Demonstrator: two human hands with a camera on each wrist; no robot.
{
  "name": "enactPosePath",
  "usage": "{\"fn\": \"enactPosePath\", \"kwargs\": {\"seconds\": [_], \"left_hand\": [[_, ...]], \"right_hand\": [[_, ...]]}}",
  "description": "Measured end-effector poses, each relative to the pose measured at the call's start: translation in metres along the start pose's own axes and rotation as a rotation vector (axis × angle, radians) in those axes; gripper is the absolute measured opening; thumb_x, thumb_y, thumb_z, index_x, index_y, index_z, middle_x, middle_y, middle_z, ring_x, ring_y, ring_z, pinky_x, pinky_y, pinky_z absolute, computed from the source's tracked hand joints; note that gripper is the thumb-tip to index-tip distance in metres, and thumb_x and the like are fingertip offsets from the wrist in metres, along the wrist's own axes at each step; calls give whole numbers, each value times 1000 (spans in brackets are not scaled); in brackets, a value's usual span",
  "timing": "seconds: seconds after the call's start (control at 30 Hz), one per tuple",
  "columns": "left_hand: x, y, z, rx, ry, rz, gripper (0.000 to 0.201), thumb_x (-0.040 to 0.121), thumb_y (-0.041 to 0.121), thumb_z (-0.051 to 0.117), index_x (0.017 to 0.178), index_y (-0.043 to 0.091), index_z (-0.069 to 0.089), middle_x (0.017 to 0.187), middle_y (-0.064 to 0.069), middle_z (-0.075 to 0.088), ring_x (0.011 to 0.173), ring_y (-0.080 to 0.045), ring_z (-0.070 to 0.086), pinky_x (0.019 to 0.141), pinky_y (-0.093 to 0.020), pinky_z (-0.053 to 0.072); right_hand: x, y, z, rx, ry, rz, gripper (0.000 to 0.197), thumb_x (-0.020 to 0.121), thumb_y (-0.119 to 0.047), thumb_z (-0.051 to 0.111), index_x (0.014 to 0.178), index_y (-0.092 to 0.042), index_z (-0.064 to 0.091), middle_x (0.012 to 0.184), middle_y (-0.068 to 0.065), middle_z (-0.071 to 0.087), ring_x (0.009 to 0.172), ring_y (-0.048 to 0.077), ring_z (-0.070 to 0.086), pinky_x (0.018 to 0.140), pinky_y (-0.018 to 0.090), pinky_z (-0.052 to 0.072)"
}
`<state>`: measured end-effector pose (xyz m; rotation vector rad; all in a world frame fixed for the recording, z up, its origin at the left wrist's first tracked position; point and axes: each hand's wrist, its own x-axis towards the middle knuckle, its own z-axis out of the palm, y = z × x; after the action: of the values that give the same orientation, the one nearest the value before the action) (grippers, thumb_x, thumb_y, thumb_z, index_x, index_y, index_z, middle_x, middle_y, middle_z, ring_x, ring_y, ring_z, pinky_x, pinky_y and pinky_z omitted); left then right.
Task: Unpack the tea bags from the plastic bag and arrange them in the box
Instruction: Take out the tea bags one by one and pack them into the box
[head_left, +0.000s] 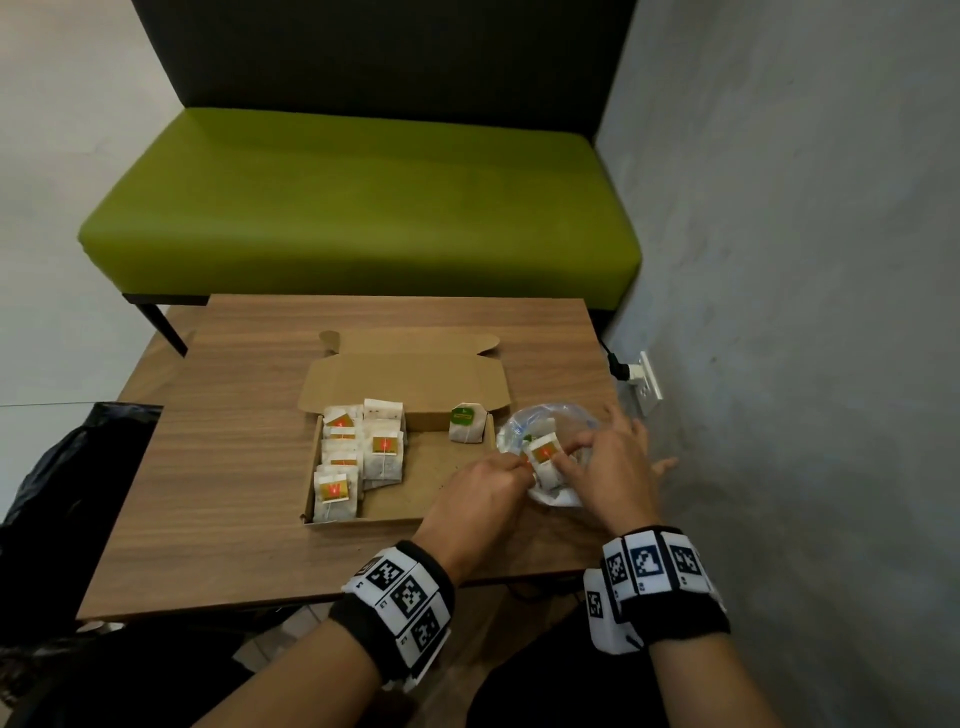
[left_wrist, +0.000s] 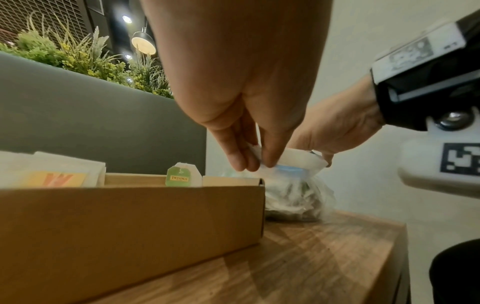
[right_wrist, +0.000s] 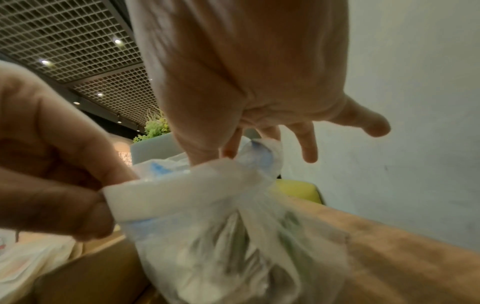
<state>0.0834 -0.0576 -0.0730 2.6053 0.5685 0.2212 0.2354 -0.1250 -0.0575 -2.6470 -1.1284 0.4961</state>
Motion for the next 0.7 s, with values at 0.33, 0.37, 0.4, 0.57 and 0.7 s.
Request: {"fn": "enactPosePath", "kwargs": {"seconds": [0.33, 0.37, 0.4, 0.57, 0.7], "left_hand": [[8, 2, -2, -63, 65, -58, 30, 99, 26, 52, 127, 18, 62, 128, 0, 62, 115, -14, 57, 96, -28, 48], [8, 2, -2, -71, 64, -57, 30, 99, 25, 52, 127, 19, 62, 128, 2, 61, 114, -13, 58, 95, -27, 49], [8, 2, -3, -88, 64, -59, 30, 98, 25, 53, 127, 19, 62, 129, 4, 61, 111, -11, 59, 93, -27, 50], [0, 12, -19, -417, 235, -225, 28, 97, 41, 55, 123, 31, 57, 104, 15, 63, 80, 5, 56, 66, -9, 45], [-7, 6, -35, -805, 351, -310, 23, 94, 33, 63, 115, 24, 65, 96, 9, 71, 81, -3, 65, 70, -26, 56]], "right_hand": [[-5, 28, -27, 694, 203, -87, 7, 86, -20, 74, 88, -26, 72, 96, -3, 72, 92, 11, 68, 81, 33, 57], [-8, 29, -31, 732, 210, -105, 8, 87, -18, 73, 87, -26, 72, 88, -5, 73, 84, 9, 69, 74, 25, 57], [-9, 30, -34, 766, 222, -118, 9, 88, -16, 72, 87, -25, 72, 84, -5, 74, 81, 8, 70, 70, 22, 56], [-17, 19, -38, 992, 148, -155, 10, 88, -12, 69, 97, -8, 73, 88, 6, 77, 83, 16, 74, 71, 28, 62], [-26, -12, -22, 1122, -30, -235, 13, 84, -17, 71, 95, -9, 74, 90, 10, 77, 84, 23, 74, 73, 33, 60]]}}
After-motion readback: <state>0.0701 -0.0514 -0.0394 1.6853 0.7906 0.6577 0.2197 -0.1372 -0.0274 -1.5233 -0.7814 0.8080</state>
